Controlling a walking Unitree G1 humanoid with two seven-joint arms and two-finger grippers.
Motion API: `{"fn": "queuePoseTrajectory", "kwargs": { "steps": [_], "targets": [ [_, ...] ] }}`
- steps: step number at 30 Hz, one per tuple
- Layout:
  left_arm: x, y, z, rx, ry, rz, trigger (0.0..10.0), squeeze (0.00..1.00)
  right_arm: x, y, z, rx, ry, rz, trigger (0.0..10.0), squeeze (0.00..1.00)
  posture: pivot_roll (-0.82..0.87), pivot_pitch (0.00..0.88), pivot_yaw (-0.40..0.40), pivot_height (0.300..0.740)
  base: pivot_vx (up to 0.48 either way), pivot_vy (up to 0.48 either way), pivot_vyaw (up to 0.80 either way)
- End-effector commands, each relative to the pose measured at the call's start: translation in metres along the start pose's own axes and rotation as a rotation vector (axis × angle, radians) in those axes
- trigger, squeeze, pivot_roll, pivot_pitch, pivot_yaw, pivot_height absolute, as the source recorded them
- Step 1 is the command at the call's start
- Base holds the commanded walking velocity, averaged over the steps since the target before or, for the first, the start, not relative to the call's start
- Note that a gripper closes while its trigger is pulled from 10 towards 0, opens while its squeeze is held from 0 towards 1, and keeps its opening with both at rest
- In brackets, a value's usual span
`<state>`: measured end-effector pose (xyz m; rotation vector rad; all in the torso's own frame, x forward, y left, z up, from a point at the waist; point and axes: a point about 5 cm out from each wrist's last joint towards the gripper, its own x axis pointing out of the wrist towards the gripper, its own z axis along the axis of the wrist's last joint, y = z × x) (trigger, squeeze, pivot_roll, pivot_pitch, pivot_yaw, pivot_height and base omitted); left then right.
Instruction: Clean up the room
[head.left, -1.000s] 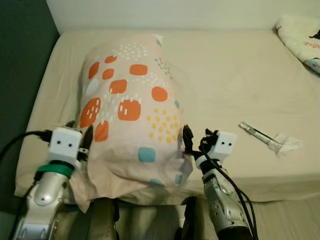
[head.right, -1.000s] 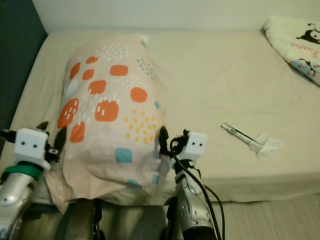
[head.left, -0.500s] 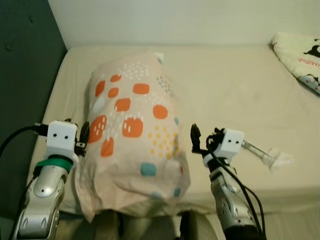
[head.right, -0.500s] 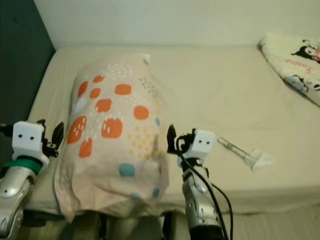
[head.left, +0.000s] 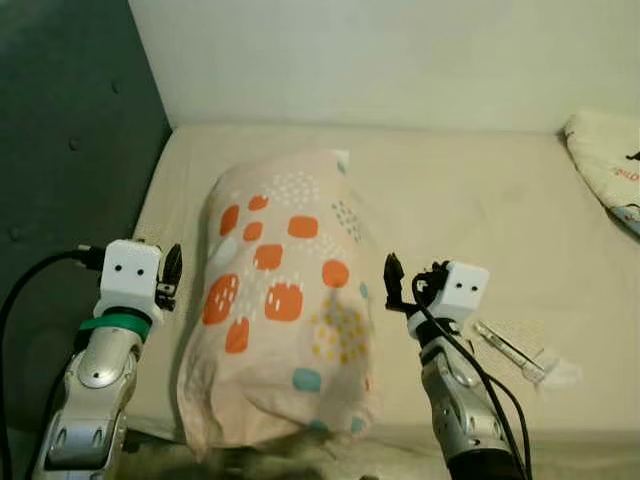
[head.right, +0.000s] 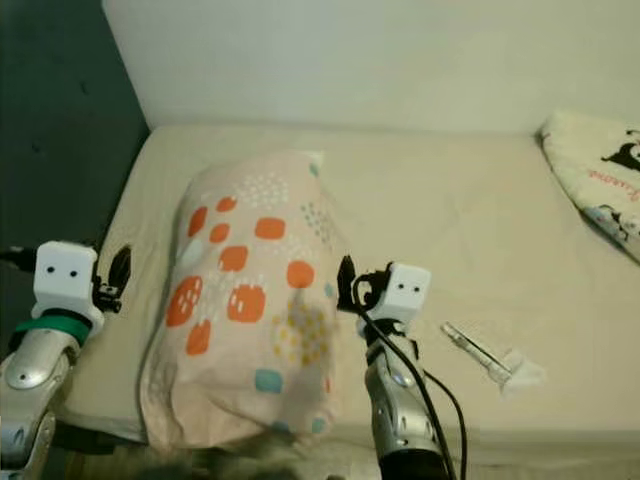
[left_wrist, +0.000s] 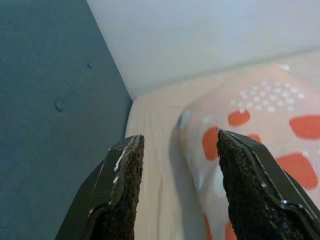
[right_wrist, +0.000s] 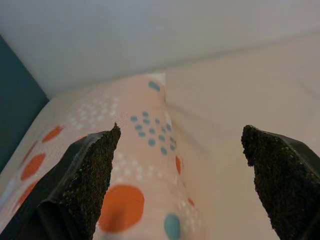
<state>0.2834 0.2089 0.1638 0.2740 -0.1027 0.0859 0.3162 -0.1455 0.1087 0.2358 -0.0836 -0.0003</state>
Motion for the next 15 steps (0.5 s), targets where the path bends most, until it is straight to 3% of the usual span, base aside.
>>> {"fn": "queuePoseTrajectory", "kwargs": {
  "steps": [1,5,15],
  "targets": [
    [-0.0009,-0.0051,-0.0092,0.003,0.034,-0.002,10.0,0.0,-0.0035,-0.0049,-0.009,-0.009,0.038,-0.026,10.0,0.0,0.16,0.036,-0.004,0.74,0.0,-0.33,0.0],
    [0.0022,-0.0082,-0.0078,0.002,0.027,0.007,10.0,0.0,-0.0025,-0.0038,-0.0086,-0.011,0.036,-0.024,10.0,0.0,0.16,0.036,-0.004,0.74,0.182,-0.391,0.0],
    [0.0064,-0.0132,-0.0061,-0.007,0.022,0.002,10.0,0.0,-0.0034,-0.0008,-0.0111,-0.005,0.045,-0.012,10.0,0.0,0.15,0.045,-0.001,0.74,0.0,-0.423,0.0]
  ]
}}
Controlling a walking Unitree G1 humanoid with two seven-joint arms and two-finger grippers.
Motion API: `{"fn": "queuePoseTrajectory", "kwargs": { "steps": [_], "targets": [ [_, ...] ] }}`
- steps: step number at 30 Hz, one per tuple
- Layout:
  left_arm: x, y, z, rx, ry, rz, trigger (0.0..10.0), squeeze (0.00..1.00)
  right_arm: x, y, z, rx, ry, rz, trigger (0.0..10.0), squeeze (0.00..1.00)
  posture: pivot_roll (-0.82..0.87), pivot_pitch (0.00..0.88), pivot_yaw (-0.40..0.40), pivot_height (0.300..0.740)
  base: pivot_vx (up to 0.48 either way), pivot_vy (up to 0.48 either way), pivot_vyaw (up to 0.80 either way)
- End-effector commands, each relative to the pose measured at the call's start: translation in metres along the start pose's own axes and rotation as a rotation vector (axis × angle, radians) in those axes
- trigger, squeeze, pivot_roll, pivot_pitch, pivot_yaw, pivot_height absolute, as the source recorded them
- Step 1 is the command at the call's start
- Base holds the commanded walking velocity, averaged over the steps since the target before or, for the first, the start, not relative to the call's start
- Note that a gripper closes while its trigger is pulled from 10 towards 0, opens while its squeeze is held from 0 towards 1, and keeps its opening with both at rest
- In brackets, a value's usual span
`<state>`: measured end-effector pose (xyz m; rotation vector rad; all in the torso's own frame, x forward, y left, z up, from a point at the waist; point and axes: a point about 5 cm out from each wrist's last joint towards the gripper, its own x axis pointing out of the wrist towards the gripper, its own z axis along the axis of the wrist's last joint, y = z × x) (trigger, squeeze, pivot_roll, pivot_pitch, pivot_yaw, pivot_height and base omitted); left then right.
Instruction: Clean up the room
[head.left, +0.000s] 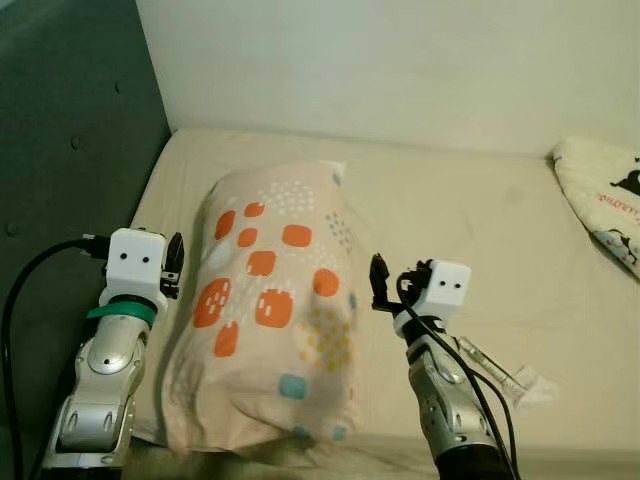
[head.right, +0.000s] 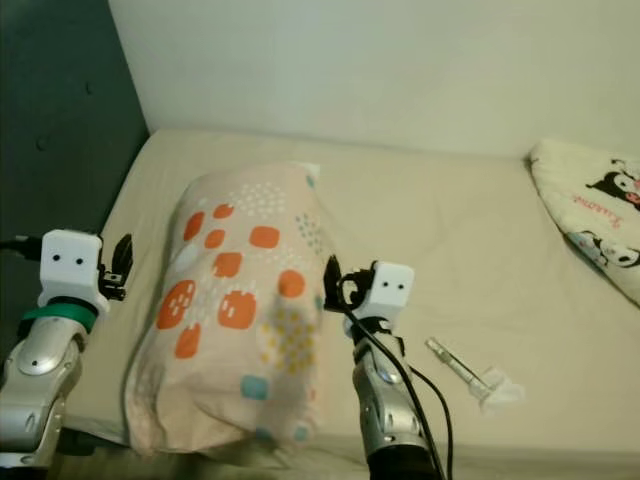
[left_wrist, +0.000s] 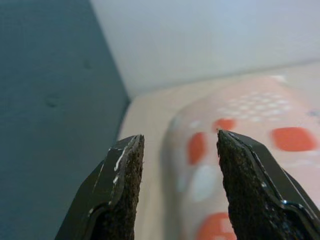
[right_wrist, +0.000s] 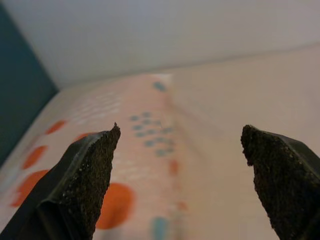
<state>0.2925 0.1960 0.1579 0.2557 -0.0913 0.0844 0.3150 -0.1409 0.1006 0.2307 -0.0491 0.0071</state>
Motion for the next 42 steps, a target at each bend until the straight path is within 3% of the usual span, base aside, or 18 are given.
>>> {"fn": "queuePoseTrajectory", "kwargs": {
  "steps": [1,28,31,42],
  "targets": [
    [-0.001,0.0016,-0.0033,0.011,0.01,0.005,10.0,0.0,-0.0015,-0.0037,-0.0028,0.0,0.012,-0.016,10.0,0.0,0.15,0.045,-0.001,0.74,0.0,-0.428,0.0],
    [-0.0017,0.0011,-0.0055,-0.003,0.018,0.022,10.0,0.0,-0.0023,-0.0019,-0.0052,-0.006,0.024,0.001,10.0,0.0,0.16,0.056,-0.011,0.74,0.0,-0.381,0.0],
    [-0.0018,0.0015,-0.0069,-0.056,0.027,0.037,10.0,0.0,-0.0023,-0.002,-0.0053,-0.007,0.026,0.003,10.0,0.0,0.15,0.057,-0.013,0.74,0.0,0.094,0.0],
    [-0.0018,0.0016,-0.0085,-0.058,0.032,0.041,10.0,0.0,-0.0028,-0.0022,-0.0063,-0.009,0.031,0.004,10.0,0.0,0.15,0.059,-0.014,0.74,0.0,0.347,0.0]
  ]
}}
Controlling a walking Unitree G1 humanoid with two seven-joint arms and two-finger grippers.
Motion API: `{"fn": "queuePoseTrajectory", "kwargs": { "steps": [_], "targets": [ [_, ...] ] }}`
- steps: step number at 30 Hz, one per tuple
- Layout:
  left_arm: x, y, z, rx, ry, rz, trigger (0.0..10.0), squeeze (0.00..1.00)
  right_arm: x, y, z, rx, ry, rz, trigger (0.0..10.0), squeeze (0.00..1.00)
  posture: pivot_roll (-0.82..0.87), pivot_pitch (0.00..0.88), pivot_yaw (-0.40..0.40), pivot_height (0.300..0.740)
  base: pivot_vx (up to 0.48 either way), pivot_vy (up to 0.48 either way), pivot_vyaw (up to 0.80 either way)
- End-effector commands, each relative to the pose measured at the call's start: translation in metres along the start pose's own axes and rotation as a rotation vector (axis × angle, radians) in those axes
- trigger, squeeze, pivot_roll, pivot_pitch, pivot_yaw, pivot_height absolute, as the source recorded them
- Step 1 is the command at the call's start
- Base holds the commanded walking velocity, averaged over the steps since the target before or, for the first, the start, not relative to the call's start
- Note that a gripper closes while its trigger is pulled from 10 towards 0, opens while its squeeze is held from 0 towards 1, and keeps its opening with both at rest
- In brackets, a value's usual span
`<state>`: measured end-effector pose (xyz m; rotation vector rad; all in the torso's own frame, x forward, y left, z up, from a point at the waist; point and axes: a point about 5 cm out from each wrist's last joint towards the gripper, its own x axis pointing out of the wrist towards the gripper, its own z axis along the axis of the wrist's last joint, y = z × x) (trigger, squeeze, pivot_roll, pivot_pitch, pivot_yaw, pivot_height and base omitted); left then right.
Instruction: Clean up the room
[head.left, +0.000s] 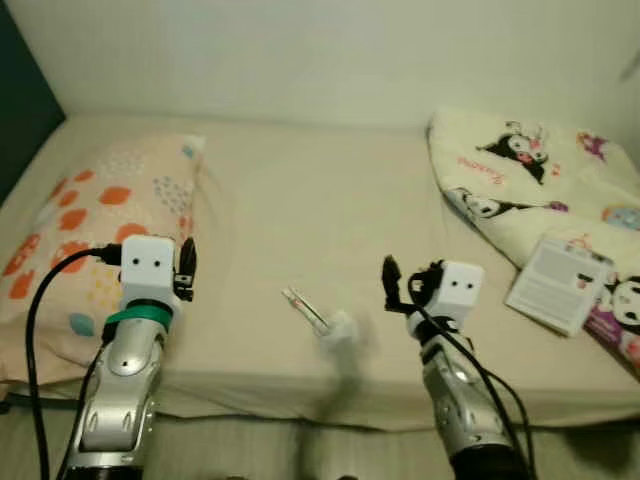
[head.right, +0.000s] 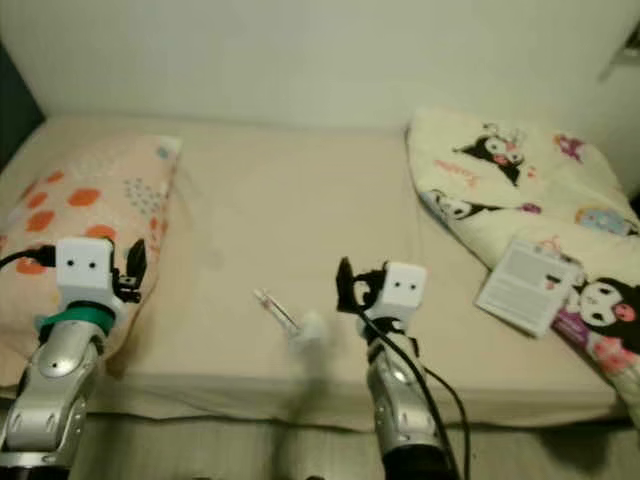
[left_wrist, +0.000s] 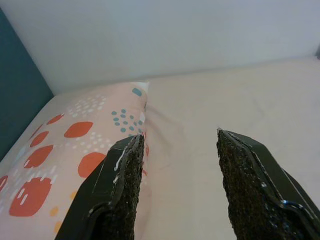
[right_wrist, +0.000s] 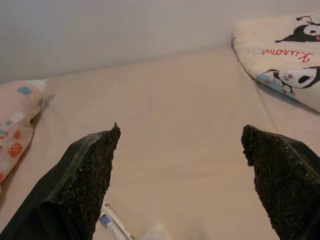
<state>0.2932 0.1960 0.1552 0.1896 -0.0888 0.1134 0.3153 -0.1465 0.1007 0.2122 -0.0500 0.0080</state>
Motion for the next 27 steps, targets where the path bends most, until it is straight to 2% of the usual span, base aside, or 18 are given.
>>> {"fn": "queuePoseTrajectory", "kwargs": {
  "steps": [1,5,11,13,21,27],
  "targets": [
    [-0.0017,0.0026,-0.0058,0.01,0.022,0.01,10.0,0.0,-0.0032,0.0032,-0.0077,0.009,0.032,0.002,10.0,0.0,0.15,0.059,-0.014,0.74,0.0,0.0,0.0],
    [-0.0009,0.0019,-0.0072,0.009,0.032,0.006,10.0,0.0,-0.0034,0.0033,-0.0079,0.011,0.033,0.001,10.0,0.0,0.15,0.059,-0.011,0.74,0.0,0.0,0.0],
    [-0.0003,0.0017,-0.0085,0.003,0.039,0.008,10.0,0.0,-0.0046,0.0029,-0.0087,0.011,0.035,-0.002,10.0,0.0,0.15,0.06,-0.009,0.74,0.0,0.42,0.0],
    [0.0005,0.0014,-0.0085,0.028,0.035,0.001,10.0,0.0,-0.0048,0.0025,-0.009,0.01,0.036,-0.003,10.0,0.0,0.15,0.06,-0.009,0.74,0.0,0.0,0.0],
    [0.0005,-0.0004,-0.0099,0.031,0.04,-0.007,10.0,0.0,-0.0052,0.0029,-0.0091,0.009,0.035,-0.002,10.0,0.0,0.14,0.062,-0.008,0.74,0.0,0.0,0.0],
    [0.0012,-0.0059,-0.012,0.062,0.044,-0.05,10.0,0.0,-0.005,0.0034,-0.0091,0.005,0.033,0.001,10.0,0.0,0.14,0.062,-0.008,0.74,0.0,0.0,0.0]
  ]
}}
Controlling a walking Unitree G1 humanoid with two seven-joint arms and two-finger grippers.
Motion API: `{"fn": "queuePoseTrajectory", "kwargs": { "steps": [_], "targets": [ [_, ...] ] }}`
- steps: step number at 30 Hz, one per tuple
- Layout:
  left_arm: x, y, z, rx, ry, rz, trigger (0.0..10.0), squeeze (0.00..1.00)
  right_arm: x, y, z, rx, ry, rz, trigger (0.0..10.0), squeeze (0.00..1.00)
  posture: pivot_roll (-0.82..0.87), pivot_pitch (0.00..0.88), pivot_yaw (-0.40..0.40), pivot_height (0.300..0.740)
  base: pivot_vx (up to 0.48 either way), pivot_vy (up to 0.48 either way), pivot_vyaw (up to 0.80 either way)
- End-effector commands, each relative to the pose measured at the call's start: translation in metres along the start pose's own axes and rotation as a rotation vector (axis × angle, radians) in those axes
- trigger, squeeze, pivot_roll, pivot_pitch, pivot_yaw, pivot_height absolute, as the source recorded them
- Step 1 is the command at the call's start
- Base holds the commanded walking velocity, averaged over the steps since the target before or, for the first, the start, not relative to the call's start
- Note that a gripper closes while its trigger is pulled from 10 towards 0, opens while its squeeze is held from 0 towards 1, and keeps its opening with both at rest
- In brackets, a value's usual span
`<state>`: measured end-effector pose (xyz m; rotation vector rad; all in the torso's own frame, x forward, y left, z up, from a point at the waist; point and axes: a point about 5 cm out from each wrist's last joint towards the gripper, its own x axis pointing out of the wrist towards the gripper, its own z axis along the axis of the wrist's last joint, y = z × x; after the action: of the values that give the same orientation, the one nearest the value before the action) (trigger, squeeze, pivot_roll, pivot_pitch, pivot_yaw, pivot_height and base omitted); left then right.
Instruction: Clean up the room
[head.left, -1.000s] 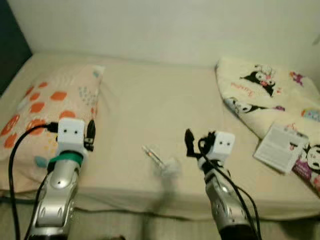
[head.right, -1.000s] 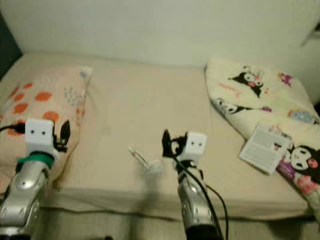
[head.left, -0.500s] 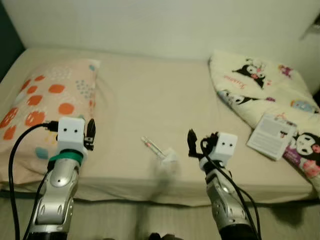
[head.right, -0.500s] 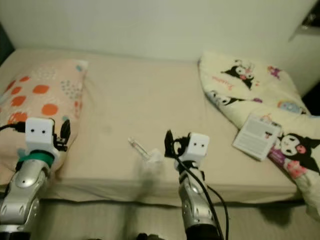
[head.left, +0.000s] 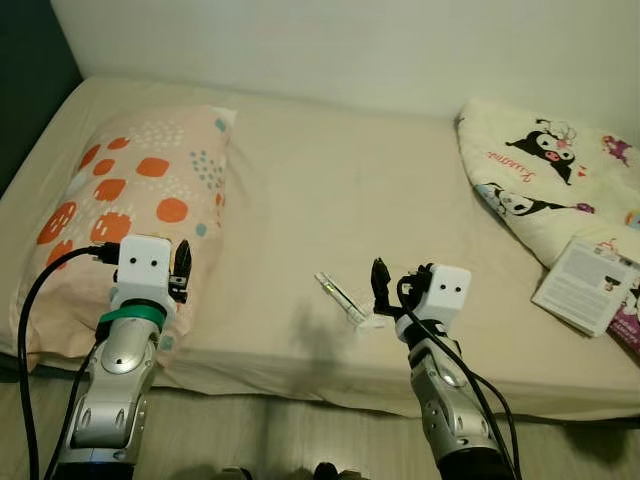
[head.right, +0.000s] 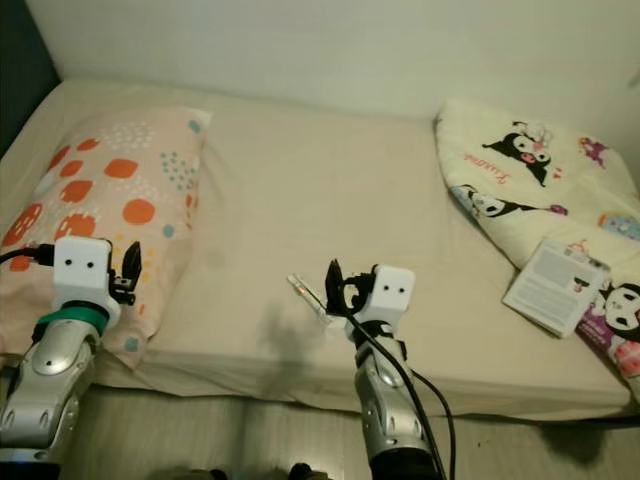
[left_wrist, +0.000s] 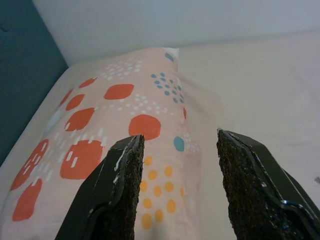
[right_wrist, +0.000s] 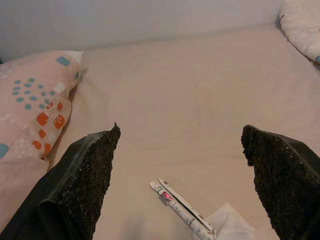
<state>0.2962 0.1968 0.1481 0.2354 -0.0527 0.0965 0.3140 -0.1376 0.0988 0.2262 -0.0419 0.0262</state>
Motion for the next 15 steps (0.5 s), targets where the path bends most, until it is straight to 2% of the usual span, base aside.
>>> {"fn": "queuePoseTrajectory", "kwargs": {
  "steps": [1,7,9,10,11,14,15],
  "targets": [
    [-0.001,-0.006,-0.005,0.019,0.012,-0.033,10.0,0.0,-0.004,-0.005,-0.005,-0.01,0.022,-0.015,10.0,0.0,0.14,0.062,-0.008,0.74,0.0,0.0,0.0],
    [0.0,-0.01,-0.008,0.026,0.023,-0.064,10.0,0.0,-0.004,-0.004,-0.006,-0.02,0.025,-0.011,10.0,0.0,0.14,0.062,-0.008,0.74,0.0,0.0,0.0],
    [-0.002,-0.017,-0.015,0.051,0.03,-0.152,10.0,0.0,-0.005,-0.005,-0.01,-0.032,0.042,-0.003,10.0,0.0,0.14,0.062,-0.01,0.74,0.0,0.0,0.0],
    [-0.002,-0.017,-0.015,0.051,0.03,-0.152,10.0,0.0,-0.005,-0.005,-0.01,-0.032,0.042,-0.003,10.0,0.0,0.14,0.062,-0.01,0.74,0.0,0.0,0.0],
    [-0.004,-0.022,-0.025,0.08,0.044,-0.224,10.0,0.0,-0.007,-0.006,-0.015,-0.047,0.064,0.008,10.0,0.0,0.14,0.061,-0.019,0.74,0.0,0.0,0.0],
    [-0.006,-0.025,-0.034,0.107,0.068,-0.264,10.0,0.0,-0.008,-0.007,-0.019,-0.066,0.082,0.018,10.0,0.0,0.13,0.059,-0.023,0.735,0.0,0.0,0.0],
    [-0.009,-0.03,-0.041,0.124,0.092,-0.315,10.0,0.0,-0.009,-0.007,-0.02,-0.07,0.088,0.021,10.0,0.0,0.13,0.059,-0.023,0.73,0.0,0.0,0.0]
  ]
}}
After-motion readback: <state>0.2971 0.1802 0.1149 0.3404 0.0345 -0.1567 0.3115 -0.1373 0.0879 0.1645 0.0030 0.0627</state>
